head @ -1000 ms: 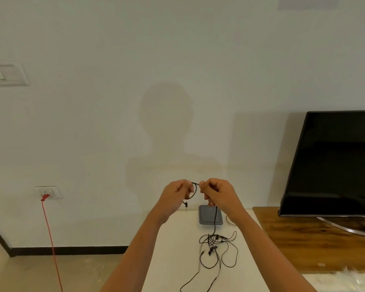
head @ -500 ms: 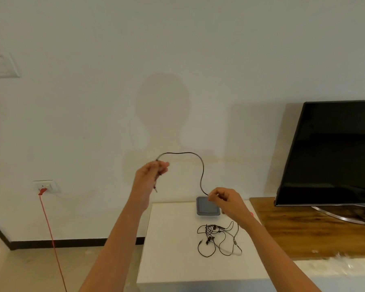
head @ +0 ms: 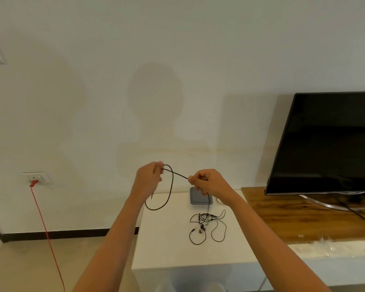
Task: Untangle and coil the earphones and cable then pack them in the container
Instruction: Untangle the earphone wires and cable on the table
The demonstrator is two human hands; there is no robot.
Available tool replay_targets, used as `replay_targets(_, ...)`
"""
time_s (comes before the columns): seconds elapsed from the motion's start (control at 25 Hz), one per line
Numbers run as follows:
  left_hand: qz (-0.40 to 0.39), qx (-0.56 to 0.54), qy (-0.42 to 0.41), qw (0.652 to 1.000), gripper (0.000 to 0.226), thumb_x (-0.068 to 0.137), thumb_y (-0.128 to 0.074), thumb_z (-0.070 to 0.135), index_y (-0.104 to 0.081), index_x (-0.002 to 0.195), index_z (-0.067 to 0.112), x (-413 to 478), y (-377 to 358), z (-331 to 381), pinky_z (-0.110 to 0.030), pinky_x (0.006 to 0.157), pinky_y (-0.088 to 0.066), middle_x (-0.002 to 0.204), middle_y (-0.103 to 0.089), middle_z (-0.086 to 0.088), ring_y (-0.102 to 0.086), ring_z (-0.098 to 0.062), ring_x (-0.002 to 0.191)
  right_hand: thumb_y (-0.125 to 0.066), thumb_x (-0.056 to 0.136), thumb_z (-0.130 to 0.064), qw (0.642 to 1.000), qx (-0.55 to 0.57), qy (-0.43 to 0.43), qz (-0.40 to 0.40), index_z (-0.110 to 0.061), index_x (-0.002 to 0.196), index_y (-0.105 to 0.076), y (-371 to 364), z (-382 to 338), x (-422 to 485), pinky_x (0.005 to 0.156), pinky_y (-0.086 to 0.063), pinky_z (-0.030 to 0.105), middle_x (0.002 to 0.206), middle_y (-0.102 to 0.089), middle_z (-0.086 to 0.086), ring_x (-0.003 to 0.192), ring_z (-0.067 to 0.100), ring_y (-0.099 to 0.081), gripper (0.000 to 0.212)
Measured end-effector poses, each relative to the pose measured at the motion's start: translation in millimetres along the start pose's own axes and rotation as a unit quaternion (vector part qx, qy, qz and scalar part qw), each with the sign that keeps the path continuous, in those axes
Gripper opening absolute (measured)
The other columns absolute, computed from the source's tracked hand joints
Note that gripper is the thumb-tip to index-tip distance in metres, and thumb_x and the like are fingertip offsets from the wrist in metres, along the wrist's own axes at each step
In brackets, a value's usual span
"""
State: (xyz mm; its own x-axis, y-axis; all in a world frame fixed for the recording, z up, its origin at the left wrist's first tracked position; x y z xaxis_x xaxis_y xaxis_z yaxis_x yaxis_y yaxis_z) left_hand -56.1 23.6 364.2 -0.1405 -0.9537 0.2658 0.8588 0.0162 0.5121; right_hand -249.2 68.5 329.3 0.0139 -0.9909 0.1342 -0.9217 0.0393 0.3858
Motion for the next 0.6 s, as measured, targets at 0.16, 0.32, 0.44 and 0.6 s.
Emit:
replay_targets(0.16, 0.09, -0.428, 0.229, 0.87, 0.034, 0.099, -0.038, 0.017, -0.044, 0.065, 0.02, 7, 52, -56, -0.018, 0.046, -0.039, 0.052, -0.042, 0.005, -0.036, -0.005, 0.036, -0.058, 0.091, -0.027, 0.998, -0.065, -0.025, -0.013, -0.02, 0.072, -0.068, 22, 40, -14, 0.056, -0.043, 0.022, 0.065, -0.063, -0.003, 0.054, 0.005, -0.053, 0.023)
replay_targets(0.32, 0.095, -0.507, 0.263, 0.815, 0.038, 0.102, -0.029, 0.024, -0.039, 0.066, 0.021, 5, 68, -71, -0.021, 0.046, -0.043, 0.037, -0.048, 0.01, -0.035, -0.003, 0.027, -0.054, 0.094, -0.023, 0.997, -0.075, -0.028, 0.01, -0.023, 0.075, -0.064, 26, 52, -20, 0.06, -0.036, 0.027, 0.071, -0.055, 0.006, 0.059, 0.012, -0.042, 0.021)
replay_targets(0.44, 0.048, -0.448, 0.197, 0.871, 0.038, 0.105, -0.027, 0.033, -0.042, 0.074, 0.017, 3, 44, -40, -0.02, 0.056, -0.044, 0.057, -0.071, 0.002, -0.053, -0.003, 0.039, -0.056, 0.093, -0.026, 0.997, -0.083, 0.009, 0.007, -0.022, 0.075, -0.068, 11, 21, -11, 0.061, -0.037, 0.022, 0.07, -0.06, 0.001, 0.061, 0.009, -0.045, 0.022)
replay_targets(0.6, -0.127, -0.206, 0.071, 0.968, 0.028, 0.103, -0.032, 0.034, -0.052, 0.095, 0.016, -14, -18, 13, -0.019, 0.073, -0.044, 0.094, -0.074, 0.001, -0.069, -0.006, 0.085, -0.056, 0.092, -0.033, 0.99, -0.117, 0.068, -0.033, -0.023, 0.07, -0.07, -18, -35, 1, 0.05, -0.033, 0.016, 0.06, -0.057, 0.001, 0.051, 0.009, -0.04, 0.028)
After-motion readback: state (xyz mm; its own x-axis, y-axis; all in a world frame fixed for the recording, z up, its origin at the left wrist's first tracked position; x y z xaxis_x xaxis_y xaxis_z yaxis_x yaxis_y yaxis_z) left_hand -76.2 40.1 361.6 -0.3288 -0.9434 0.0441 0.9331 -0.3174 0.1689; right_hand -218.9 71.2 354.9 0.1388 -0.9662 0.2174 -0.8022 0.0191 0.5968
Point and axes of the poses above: each hand's wrist, its own x-axis towards the middle knuckle, its own y-axis out of the back of the hand, z = x × y, the point moved 9 cm from there along x, towards the middle knuckle
